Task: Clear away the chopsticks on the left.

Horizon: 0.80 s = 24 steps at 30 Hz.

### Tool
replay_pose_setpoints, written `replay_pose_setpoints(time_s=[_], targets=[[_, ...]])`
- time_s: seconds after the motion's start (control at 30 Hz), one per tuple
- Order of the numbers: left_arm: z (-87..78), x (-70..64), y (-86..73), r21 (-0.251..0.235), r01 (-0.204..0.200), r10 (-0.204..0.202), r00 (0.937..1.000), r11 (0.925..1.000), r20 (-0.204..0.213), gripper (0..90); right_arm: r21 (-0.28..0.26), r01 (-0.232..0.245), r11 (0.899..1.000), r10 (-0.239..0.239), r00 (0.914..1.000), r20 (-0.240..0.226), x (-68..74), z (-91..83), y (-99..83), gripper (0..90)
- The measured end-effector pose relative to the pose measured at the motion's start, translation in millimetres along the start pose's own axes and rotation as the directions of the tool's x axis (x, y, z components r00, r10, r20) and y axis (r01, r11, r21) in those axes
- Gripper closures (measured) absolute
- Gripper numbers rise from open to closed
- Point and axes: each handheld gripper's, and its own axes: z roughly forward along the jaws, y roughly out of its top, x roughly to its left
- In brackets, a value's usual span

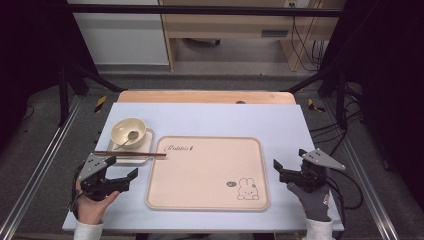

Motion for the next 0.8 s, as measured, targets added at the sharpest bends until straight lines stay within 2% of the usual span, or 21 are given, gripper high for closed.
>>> replay_pose_setpoints(time_s=[0.3, 0.43, 0.8], targets=[[1.3, 5.4, -1.5, 0.017, -0.002, 0.002, 0.9999, 0.9999, -0.016, 9.8, 0.014, 0.010, 1.000, -0.010, 0.9999, 0.007, 1.5, 1.1, -1.3, 3.5], [3.0, 10.5, -0.2, 0.040, -0.023, 0.024, 0.9994, 0.9989, -0.023, 10.3, 0.014, 0.015, 1.000, -0.015, 0.9998, 0.014, 2.7, 0.2, -0.6, 3.8], [13.5, 37.7, -3.3, 0.109, -0.029, 0.038, 0.9965, 0.9936, -0.074, 15.1, 0.024, 0.018, 1.000, -0.019, 0.9998, 0.011, 5.3, 2.1, -1.7, 4.1]])
